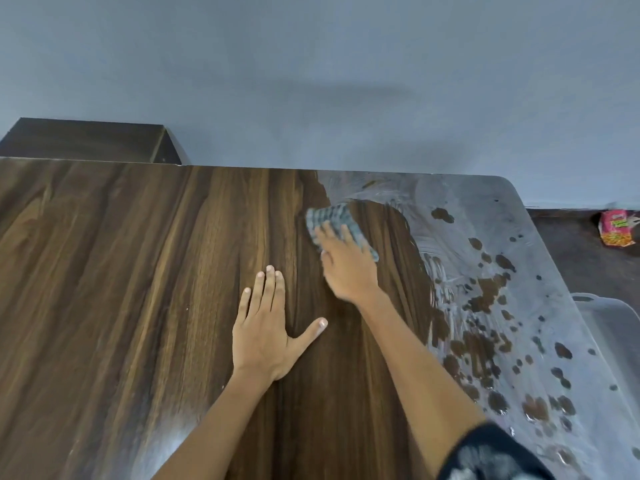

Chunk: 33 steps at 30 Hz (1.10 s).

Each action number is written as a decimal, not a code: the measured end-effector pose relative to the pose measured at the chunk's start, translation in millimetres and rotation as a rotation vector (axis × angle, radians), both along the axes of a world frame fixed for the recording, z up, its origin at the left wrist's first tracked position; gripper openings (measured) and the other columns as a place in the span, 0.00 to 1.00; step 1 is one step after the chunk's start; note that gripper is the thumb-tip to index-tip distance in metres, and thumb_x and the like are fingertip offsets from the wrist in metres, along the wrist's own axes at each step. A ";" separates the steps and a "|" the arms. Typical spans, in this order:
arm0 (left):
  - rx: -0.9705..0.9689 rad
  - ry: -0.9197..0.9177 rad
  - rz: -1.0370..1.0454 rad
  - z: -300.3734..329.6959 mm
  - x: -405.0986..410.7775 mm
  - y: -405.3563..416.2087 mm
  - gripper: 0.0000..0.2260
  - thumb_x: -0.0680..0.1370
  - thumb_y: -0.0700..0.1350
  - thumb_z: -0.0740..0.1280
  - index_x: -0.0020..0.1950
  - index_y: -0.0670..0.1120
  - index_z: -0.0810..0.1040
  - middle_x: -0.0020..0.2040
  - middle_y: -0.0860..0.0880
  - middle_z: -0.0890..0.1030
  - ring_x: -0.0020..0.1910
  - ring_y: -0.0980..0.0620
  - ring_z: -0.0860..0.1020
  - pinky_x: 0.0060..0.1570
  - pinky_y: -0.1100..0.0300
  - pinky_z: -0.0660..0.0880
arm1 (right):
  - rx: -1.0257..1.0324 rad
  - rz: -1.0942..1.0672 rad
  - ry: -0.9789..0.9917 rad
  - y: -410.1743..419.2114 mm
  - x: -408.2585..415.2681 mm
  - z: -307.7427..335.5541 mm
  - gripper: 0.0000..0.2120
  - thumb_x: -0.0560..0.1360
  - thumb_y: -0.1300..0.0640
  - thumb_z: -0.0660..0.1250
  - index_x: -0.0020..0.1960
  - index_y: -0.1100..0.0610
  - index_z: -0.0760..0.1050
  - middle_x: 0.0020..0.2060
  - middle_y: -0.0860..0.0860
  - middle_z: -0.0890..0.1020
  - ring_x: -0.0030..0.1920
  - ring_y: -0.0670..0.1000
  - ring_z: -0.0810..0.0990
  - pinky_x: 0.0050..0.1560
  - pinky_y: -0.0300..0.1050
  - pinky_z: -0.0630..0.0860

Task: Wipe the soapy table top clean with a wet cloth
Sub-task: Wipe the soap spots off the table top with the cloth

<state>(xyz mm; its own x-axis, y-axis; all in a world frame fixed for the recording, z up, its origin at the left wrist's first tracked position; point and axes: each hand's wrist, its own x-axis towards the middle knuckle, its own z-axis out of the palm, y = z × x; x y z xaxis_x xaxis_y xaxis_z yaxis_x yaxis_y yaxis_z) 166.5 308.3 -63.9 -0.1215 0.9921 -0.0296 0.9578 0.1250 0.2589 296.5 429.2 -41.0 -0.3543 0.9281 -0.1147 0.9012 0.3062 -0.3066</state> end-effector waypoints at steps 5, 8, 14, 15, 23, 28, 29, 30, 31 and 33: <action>-0.012 0.004 0.019 -3.4 -5.8 36.2 0.50 0.66 0.76 0.36 0.76 0.42 0.45 0.77 0.46 0.46 0.75 0.52 0.43 0.73 0.56 0.41 | 0.005 0.132 -0.054 -58.8 55.3 3.6 0.24 0.79 0.49 0.42 0.76 0.43 0.50 0.74 0.39 0.53 0.73 0.40 0.44 0.72 0.44 0.41; -0.016 -0.001 0.023 -5.3 -12.2 61.6 0.50 0.65 0.76 0.35 0.76 0.42 0.44 0.77 0.46 0.45 0.75 0.52 0.43 0.73 0.55 0.42 | 0.001 0.008 -0.084 -31.7 75.4 1.9 0.23 0.81 0.51 0.44 0.76 0.44 0.49 0.74 0.41 0.52 0.73 0.42 0.44 0.72 0.48 0.41; -0.012 0.013 0.064 -5.1 -14.3 99.8 0.51 0.64 0.76 0.34 0.76 0.41 0.43 0.77 0.45 0.44 0.75 0.51 0.43 0.74 0.55 0.42 | 0.010 -0.223 -0.091 65.6 36.7 0.2 0.23 0.82 0.54 0.47 0.77 0.53 0.50 0.76 0.49 0.53 0.76 0.54 0.49 0.73 0.54 0.46; -0.015 0.013 0.067 -4.3 -13.9 104.8 0.51 0.64 0.76 0.33 0.76 0.41 0.43 0.77 0.46 0.44 0.75 0.51 0.42 0.74 0.55 0.42 | 0.003 -0.231 -0.071 76.3 24.1 -0.1 0.24 0.82 0.54 0.47 0.77 0.53 0.50 0.76 0.50 0.52 0.76 0.55 0.49 0.73 0.55 0.47; 0.032 -0.008 0.073 -6.8 -17.9 120.4 0.49 0.66 0.75 0.33 0.76 0.43 0.45 0.77 0.47 0.46 0.75 0.53 0.44 0.73 0.57 0.43 | 0.108 0.119 0.028 27.2 10.8 -6.7 0.21 0.82 0.50 0.50 0.75 0.47 0.58 0.74 0.44 0.61 0.75 0.47 0.53 0.72 0.47 0.51; 0.031 -0.018 0.082 -6.2 -15.8 118.7 0.49 0.65 0.75 0.31 0.76 0.43 0.43 0.77 0.47 0.44 0.75 0.53 0.42 0.73 0.57 0.42 | 0.100 -0.036 -0.039 36.4 47.0 -7.0 0.22 0.82 0.50 0.48 0.76 0.47 0.55 0.74 0.43 0.58 0.74 0.44 0.50 0.72 0.47 0.50; 0.029 -0.011 0.083 -6.0 -15.4 119.0 0.50 0.65 0.76 0.31 0.76 0.43 0.43 0.77 0.47 0.44 0.75 0.53 0.42 0.74 0.56 0.43 | 0.112 -0.094 -0.060 53.5 42.3 -7.6 0.22 0.82 0.50 0.48 0.76 0.49 0.54 0.75 0.46 0.58 0.75 0.48 0.52 0.73 0.49 0.51; 0.028 -0.003 0.084 -6.0 -15.1 119.4 0.50 0.65 0.76 0.31 0.76 0.43 0.44 0.77 0.47 0.45 0.75 0.52 0.43 0.74 0.56 0.43 | 0.117 -0.149 -0.070 72.4 33.8 -7.4 0.23 0.82 0.51 0.48 0.76 0.51 0.54 0.75 0.48 0.58 0.75 0.51 0.53 0.73 0.51 0.53; 0.027 0.005 0.086 -6.3 -14.9 119.7 0.50 0.64 0.76 0.30 0.76 0.43 0.43 0.77 0.47 0.45 0.75 0.52 0.42 0.74 0.56 0.43 | 0.116 -0.195 -0.065 92.1 22.4 -7.7 0.23 0.82 0.52 0.48 0.76 0.52 0.53 0.75 0.49 0.57 0.75 0.52 0.52 0.73 0.52 0.52; 0.026 0.013 0.083 -5.6 -14.3 120.4 0.51 0.63 0.76 0.29 0.76 0.42 0.43 0.77 0.46 0.44 0.75 0.52 0.42 0.73 0.56 0.41 | 0.099 -0.230 -0.035 125.3 -5.2 -8.1 0.23 0.82 0.52 0.48 0.77 0.53 0.51 0.76 0.50 0.54 0.76 0.53 0.50 0.73 0.54 0.50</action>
<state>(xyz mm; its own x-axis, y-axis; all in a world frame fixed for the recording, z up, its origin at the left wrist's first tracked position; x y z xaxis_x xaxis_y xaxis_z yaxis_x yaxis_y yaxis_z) 152.2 428.8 -69.5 -0.2037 0.9790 -0.0019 0.9476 0.1977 0.2510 291.3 554.5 -49.1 -0.1304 0.9911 -0.0280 0.9601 0.1192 -0.2531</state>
